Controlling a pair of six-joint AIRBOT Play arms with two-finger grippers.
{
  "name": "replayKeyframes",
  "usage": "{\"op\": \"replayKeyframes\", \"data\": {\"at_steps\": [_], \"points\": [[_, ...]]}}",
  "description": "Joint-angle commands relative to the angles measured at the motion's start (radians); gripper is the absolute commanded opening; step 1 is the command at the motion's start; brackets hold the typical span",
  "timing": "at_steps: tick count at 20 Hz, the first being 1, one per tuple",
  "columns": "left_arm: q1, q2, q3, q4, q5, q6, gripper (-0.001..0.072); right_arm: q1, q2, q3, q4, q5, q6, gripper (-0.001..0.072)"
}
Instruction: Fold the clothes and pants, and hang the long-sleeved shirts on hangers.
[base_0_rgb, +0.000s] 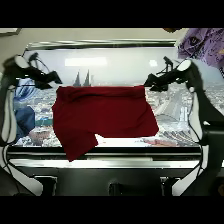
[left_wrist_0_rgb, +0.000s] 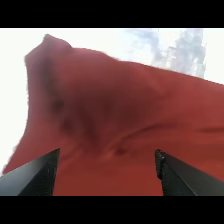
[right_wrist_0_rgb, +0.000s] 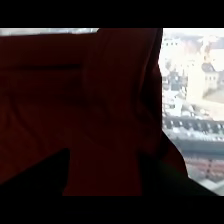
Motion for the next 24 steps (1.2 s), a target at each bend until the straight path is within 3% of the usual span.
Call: {"op": "replayKeyframes", "data": {"at_steps": [1, 5, 8, 11, 17, 22, 23, 24], "points": [[0.106, 0.111, -0.002, -0.003, -0.115, 0.062, 0.0673, -0.095, 0.128, -0.043, 0.002, 0.19, -0.127, 0.0503], [0.217, 0.312, -0.293, 0.002, -0.19, 0.115, 0.0668, -0.271, 0.346, -0.446, 0.028, 0.158, -0.182, 0.0504], [0.303, 0.53, -0.726, 0.006, -0.083, 0.068, 0.0666, -0.354, 0.48, -0.821, 0.031, 0.086, -0.229, 0.0504], [0.332, 0.685, -1.033, -0.003, 0.014, 0.066, 0.0664, -0.346, 0.51, -1.049, 0.042, 0.025, -0.272, 0.0505], [0.33, 0.721, -1.138, -0.003, 0.041, 0.07, 0.0658, -0.337, 0.502, -1.19, 0.156, -0.154, -0.324, 0.0501], [0.33, 0.721, -1.138, 0.0, 0.063, 0.069, 0.0658, -0.337, 0.409, -1.199, 0.309, -0.17, -0.392, 0.0479], [0.33, 0.721, -1.138, -0.002, 0.061, 0.068, 0.0658, -0.337, 0.393, -1.199, 0.328, -0.169, -0.399, 0.0397], [0.33, 0.721, -1.137, -0.012, 0.046, 0.055, 0.0658, -0.337, 0.386, -1.199, 0.331, -0.167, -0.415, 0.0249]]}}
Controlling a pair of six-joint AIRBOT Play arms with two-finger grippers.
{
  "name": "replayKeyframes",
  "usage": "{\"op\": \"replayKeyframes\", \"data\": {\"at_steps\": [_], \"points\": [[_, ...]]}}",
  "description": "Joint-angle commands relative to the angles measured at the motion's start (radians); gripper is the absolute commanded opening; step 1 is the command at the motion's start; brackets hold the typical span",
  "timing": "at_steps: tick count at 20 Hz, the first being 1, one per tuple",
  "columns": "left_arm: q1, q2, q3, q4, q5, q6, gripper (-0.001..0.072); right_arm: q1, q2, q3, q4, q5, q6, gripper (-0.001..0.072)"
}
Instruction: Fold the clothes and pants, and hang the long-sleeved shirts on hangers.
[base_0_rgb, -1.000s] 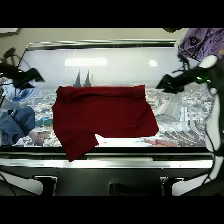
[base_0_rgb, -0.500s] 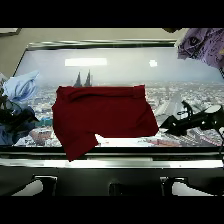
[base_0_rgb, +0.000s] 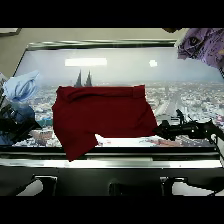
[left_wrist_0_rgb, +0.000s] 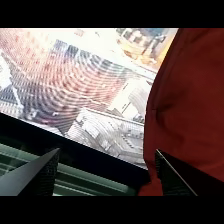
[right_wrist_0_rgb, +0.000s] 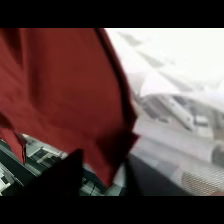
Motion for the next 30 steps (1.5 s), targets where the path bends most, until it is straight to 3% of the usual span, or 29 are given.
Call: {"op": "replayKeyframes", "data": {"at_steps": [1, 2, 5, 9, 14, 24, 25, 26, 27, 28, 30], "points": [[0.001, 0.002, -0.006, -0.011, -0.029, -0.024, 0.0658, 0.0, -0.034, -0.007, 0.063, -0.011, -0.061, 0.0065], [0.003, 0.0, -0.015, -0.01, -0.038, -0.017, 0.0659, 0.0, -0.029, -0.006, 0.065, -0.008, -0.069, 0.003], [0.032, -0.001, -0.095, -0.094, 0.032, 0.131, 0.066, 0.0, 0.006, -0.006, 0.066, -0.011, -0.068, 0.0029], [0.055, -0.011, -0.209, -0.286, 0.194, 0.245, 0.066, 0.0, 0.054, -0.006, 0.066, 0.011, -0.068, 0.0028], [0.055, -0.1, -0.234, -0.482, 0.263, 0.394, 0.066, 0.0, 0.087, -0.006, 0.066, 0.019, -0.041, 0.0028], [-0.029, -0.191, -0.233, -0.522, 0.299, 0.432, 0.0635, 0.0, 0.09, -0.006, 0.069, 0.042, -0.001, 0.0028], [-0.045, -0.19, -0.23, -0.522, 0.298, 0.451, 0.0452, 0.0, 0.095, -0.006, 0.081, 0.041, 0.0, 0.0028], [-0.058, -0.189, -0.219, -0.527, 0.294, 0.48, 0.022, 0.0, 0.106, -0.006, 0.117, 0.04, -0.001, 0.0027], [-0.071, -0.188, -0.197, -0.536, 0.293, 0.481, 0.0101, 0.006, 0.121, 0.003, 0.162, 0.039, -0.016, 0.0026], [-0.082, -0.188, -0.163, -0.552, 0.29, 0.481, 0.0035, 0.025, 0.137, 0.03, 0.164, 0.032, -0.018, 0.0026], [-0.119, -0.187, -0.05, -0.56, 0.273, 0.479, 0.0019, 0.111, 0.164, 0.129, 0.127, -0.003, -0.003, 0.0026]]}}
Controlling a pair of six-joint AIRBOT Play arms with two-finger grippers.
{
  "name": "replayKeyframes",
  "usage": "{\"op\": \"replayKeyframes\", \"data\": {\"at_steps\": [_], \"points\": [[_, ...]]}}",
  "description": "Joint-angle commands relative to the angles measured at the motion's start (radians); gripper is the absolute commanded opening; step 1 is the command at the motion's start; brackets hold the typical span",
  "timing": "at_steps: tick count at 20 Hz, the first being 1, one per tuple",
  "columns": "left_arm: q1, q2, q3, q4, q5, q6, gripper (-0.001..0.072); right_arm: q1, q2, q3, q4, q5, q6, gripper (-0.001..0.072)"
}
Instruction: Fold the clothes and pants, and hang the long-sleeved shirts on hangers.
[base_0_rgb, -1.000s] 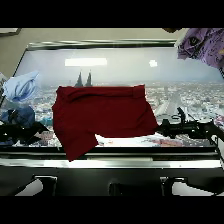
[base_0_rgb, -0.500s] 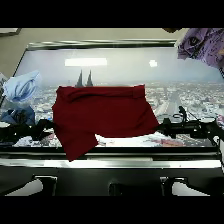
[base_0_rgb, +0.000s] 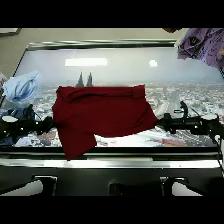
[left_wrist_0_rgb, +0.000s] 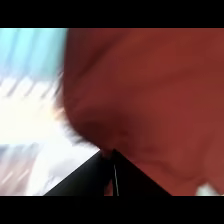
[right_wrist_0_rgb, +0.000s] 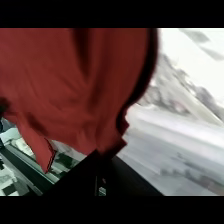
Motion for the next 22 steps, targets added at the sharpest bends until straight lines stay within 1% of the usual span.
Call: {"op": "replayKeyframes", "data": {"at_steps": [1, 4, 5, 7, 9, 11, 12, 14, 16, 18, 20, 22], "points": [[-0.066, -0.001, 0.178, -0.032, -0.04, 0.004, 0.0019, 0.123, 0.035, 0.157, -0.043, -0.063, 0.051, 0.0026], [-0.126, -0.001, 0.479, -0.023, -0.066, -0.057, 0.0018, 0.251, 0.035, 0.447, -0.208, -0.154, 0.184, 0.0026], [-0.142, -0.001, 0.593, 0.005, -0.077, -0.086, 0.0018, 0.28, 0.035, 0.568, -0.274, -0.177, 0.227, 0.0026], [-0.167, -0.001, 0.853, 0.109, -0.103, -0.15, 0.0018, 0.312, 0.035, 0.819, -0.383, -0.189, 0.298, 0.0026], [-0.187, 0.002, 1.12, 0.225, -0.124, -0.209, 0.0018, 0.309, 0.039, 1.073, -0.397, -0.153, 0.34, 0.0026], [-0.193, 0.023, 1.358, 0.32, -0.142, -0.258, 0.0018, 0.309, 0.063, 1.297, -0.425, -0.109, 0.352, 0.0026], [-0.195, 0.053, 1.425, 0.358, -0.135, -0.277, 0.0018, 0.309, 0.095, 1.37, -0.433, -0.099, 0.36, 0.0026], [-0.195, 0.178, 1.426, 0.444, -0.105, -0.333, 0.0018, 0.309, 0.209, 1.383, -0.46, -0.115, 0.365, 0.0026], [-0.195, 0.329, 1.345, 0.527, -0.102, -0.377, 0.0018, 0.309, 0.325, 1.381, -0.515, -0.093, 0.414, 0.0027], [-0.195, 0.476, 1.246, 0.592, -0.103, -0.438, 0.0018, 0.309, 0.412, 1.381, -0.573, -0.064, 0.46, 0.0026], [-0.195, 0.567, 1.189, 0.599, -0.105, -0.454, 0.0018, 0.309, 0.461, 1.381, -0.622, -0.033, 0.498, 0.0026], [-0.195, 0.599, 1.165, 0.605, -0.137, -0.479, 0.0018, 0.309, 0.471, 1.381, -0.637, -0.006, 0.525, 0.0027]]}}
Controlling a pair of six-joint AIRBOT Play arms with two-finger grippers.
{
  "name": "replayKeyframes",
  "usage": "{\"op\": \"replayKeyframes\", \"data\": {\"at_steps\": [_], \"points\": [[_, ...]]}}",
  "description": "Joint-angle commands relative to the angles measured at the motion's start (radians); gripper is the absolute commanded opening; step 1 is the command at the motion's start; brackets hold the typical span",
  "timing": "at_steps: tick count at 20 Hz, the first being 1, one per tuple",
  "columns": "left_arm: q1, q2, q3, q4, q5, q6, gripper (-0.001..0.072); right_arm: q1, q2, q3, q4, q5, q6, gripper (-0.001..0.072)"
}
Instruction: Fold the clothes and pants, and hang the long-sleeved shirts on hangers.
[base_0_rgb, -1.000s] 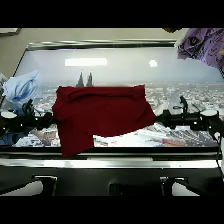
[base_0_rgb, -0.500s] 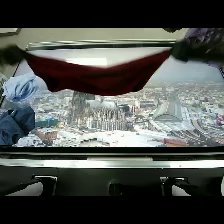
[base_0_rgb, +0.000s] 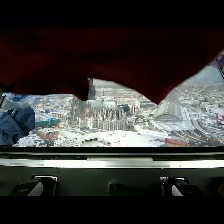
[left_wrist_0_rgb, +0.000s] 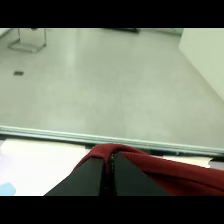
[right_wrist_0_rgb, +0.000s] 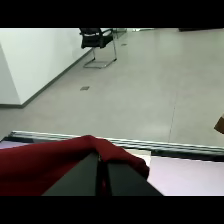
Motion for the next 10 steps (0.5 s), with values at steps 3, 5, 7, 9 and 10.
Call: {"op": "replayKeyframes", "data": {"at_steps": [3, 5, 7, 9, 10], "points": [[-0.001, 0.054, -0.074, 0.055, -0.098, -0.054, 0.0018, 0.001, 0.026, -0.027, -0.064, 0.066, 0.124, 0.0027], [-0.003, -0.025, -0.095, 0.044, -0.147, -0.047, 0.0018, 0.001, -0.024, -0.071, -0.064, 0.095, 0.159, 0.0027], [-0.005, -0.131, -0.127, 0.003, -0.172, -0.006, 0.0018, 0.001, -0.108, -0.134, -0.065, 0.122, 0.182, 0.0027], [-0.017, -0.26, -0.167, -0.011, -0.172, -0.003, 0.0019, 0.001, -0.238, -0.183, -0.066, 0.14, 0.18, 0.0027], [-0.025, -0.339, -0.186, -0.014, -0.172, 0.016, 0.0019, 0.001, -0.309, -0.2, -0.065, 0.138, 0.17, 0.0028]]}}
